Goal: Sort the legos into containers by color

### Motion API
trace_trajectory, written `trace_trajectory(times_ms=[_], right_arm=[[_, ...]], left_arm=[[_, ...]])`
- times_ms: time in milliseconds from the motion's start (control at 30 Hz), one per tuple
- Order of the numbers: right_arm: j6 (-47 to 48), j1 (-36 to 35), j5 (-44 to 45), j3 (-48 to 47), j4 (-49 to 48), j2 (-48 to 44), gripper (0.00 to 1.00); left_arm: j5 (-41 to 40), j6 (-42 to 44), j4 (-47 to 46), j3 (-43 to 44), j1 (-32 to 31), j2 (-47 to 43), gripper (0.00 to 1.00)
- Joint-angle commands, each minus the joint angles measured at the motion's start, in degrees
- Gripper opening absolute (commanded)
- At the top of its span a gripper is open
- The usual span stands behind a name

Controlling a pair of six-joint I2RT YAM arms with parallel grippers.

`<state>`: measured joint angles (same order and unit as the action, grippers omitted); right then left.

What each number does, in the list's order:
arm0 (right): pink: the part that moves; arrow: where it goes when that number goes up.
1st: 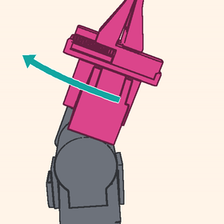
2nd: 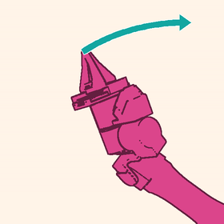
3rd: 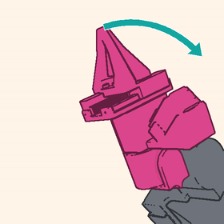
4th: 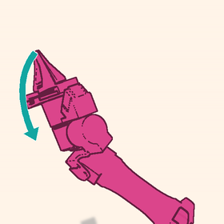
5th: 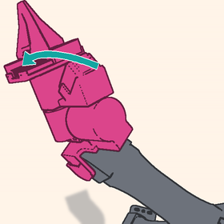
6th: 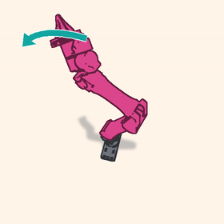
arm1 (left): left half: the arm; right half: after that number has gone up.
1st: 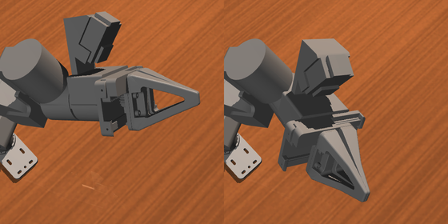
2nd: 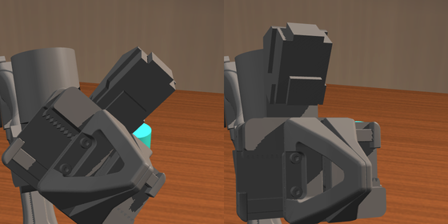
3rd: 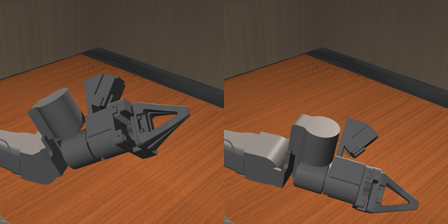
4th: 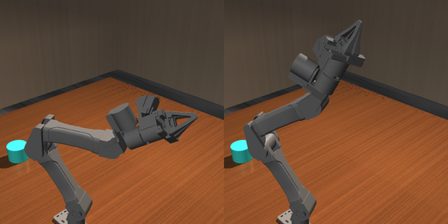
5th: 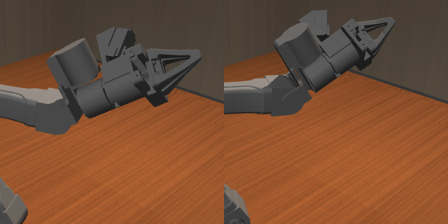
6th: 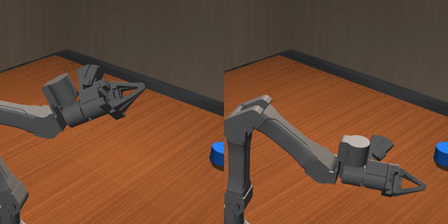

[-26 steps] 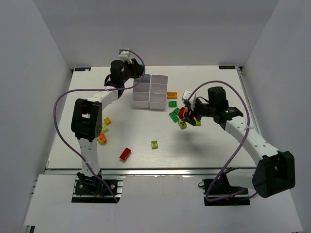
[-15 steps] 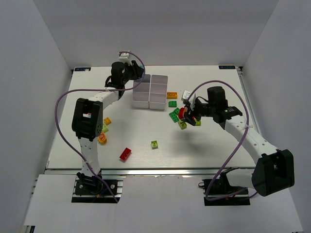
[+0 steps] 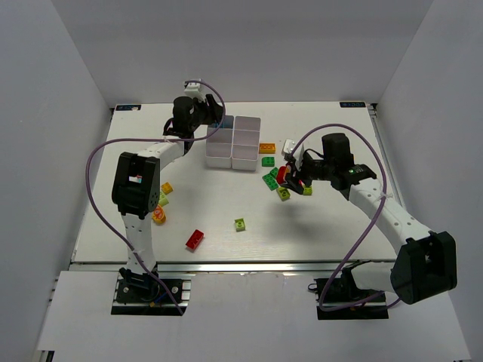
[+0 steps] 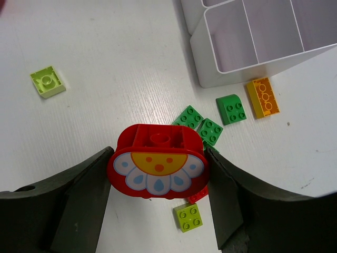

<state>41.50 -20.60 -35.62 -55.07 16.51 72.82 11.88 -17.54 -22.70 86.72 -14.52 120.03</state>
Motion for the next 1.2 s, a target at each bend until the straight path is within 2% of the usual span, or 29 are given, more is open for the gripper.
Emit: trace_trajectory(times_ms=[0, 167, 333, 533, 767, 867, 900, 967, 1000, 1067, 1167], right_arm=[[-0.19, 0.3, -1.56, -2.5, -0.52, -0.04, 0.06], [-0.19, 0.3, -1.74, -2.41, -0.34, -0.31, 0.06], [-0.01, 0.39, -1.91, -2.68, -0.25, -0.13, 0.06], [-0.01, 0.38, -1.83, -1.89, -0.25, -1.01, 0.06], [-0.1, 0.3, -2.09, -1.8, -0.52, -0.92, 0.06], [-0.19, 0.3, -2.0, -1.8, -0.6, -0.92, 0.06], [-0.1, 0.3, -2.09, -1.8, -0.6, -0.92, 0.06], [-0.1, 0.38, -2.18, -1.62, -0.6, -0.92, 0.06], [-0.19, 0.3, -2.09, -1.62, -0.52, -0.92, 0.06], [-0.19, 0.38, -2.18, -1.53, -0.6, -0.92, 0.06], [-0.19, 0.39, -2.18, -1.53, -0.6, -0.83, 0.06]], left_arm=[[-0.28, 0.58, -0.85, -0.67, -0.42, -2.95, 0.62], [-0.98, 1.19, -1.12, -1.46, -0.51, -5.24, 0.62], [-1.42, 2.42, 2.83, -0.32, -0.5, -5.59, 0.5], [-3.09, 2.07, 1.6, -4.54, -0.51, -9.46, 0.53], [-3.71, 4.0, 5.2, -5.59, -0.51, -12.44, 0.52], [-2.3, 4.35, 5.65, -6.91, -0.51, -13.33, 0.43], [-1.78, 4.62, 6.69, -7.0, -0.51, -13.42, 0.33], [0.33, 5.06, 8.02, -6.74, -0.5, -13.16, 0.22], [0.95, 5.23, 9.59, -6.04, -0.51, -12.89, 0.13], [2.44, 5.67, 11.7, -5.07, -0.51, -11.93, 0.08], [3.76, 5.67, 12.33, -4.01, -0.51, -11.04, 0.07]])
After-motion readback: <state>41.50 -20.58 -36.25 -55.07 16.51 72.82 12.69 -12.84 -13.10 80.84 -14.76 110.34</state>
